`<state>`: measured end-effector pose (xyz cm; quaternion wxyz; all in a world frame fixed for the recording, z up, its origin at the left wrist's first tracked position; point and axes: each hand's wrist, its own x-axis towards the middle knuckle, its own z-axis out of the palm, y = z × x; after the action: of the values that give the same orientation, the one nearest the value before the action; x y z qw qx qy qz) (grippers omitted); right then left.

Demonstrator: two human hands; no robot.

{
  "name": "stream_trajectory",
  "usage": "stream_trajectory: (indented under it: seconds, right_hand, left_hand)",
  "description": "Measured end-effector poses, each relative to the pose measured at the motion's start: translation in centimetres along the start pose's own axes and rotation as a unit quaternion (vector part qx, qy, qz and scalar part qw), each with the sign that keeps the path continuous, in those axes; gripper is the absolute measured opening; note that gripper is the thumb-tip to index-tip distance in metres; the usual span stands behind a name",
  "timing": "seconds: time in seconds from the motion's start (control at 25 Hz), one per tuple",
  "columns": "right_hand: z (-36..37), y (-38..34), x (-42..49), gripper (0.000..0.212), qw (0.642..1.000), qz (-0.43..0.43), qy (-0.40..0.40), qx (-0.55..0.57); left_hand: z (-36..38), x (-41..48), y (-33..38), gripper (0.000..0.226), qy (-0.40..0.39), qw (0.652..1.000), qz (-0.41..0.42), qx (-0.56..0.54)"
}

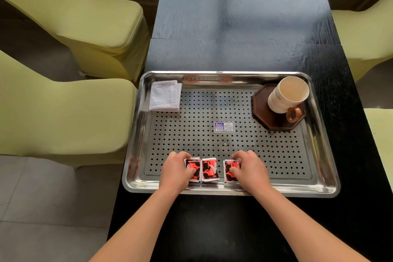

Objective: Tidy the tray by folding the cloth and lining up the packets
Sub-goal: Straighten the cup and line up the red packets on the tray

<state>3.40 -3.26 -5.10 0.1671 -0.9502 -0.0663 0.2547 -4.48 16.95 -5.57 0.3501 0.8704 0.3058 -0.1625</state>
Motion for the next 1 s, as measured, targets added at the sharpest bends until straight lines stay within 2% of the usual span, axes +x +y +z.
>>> stream_trajectory:
  seconds: [0.24, 0.56, 0.72, 0.84, 1.0]
  right_hand:
    - [0.3, -1.1, 0.3, 0.031, 0.999, -0.027, 0.0, 0.017]
    - [0.1, -1.3, 0.4, 0.028, 0.999, -0.032, -0.007, 0.026]
    - [0.2, -1.3, 0.6, 0.023, 0.999, -0.042, 0.016, 0.01]
    - [0.7, -2.8, 0.8, 0.028, 0.993, -0.11, 0.024, -0.031]
    - [2.3, -5.9, 1.3, 0.04, 0.973, -0.202, -0.031, -0.105]
  left_hand:
    - [-0.4, -0.1, 0.3, 0.04, -0.002, 1.0, -0.007, -0.019]
    - [-1.2, -0.9, 0.1, 0.043, -0.016, 0.994, -0.049, -0.098]
    - [-1.3, -1.0, 0.0, 0.047, -0.022, 0.99, -0.067, -0.125]
    - [-1.1, -0.7, 0.0, 0.051, -0.029, 0.993, -0.058, -0.099]
    - [-1.0, -0.3, 0.2, 0.047, -0.023, 0.993, -0.066, -0.094]
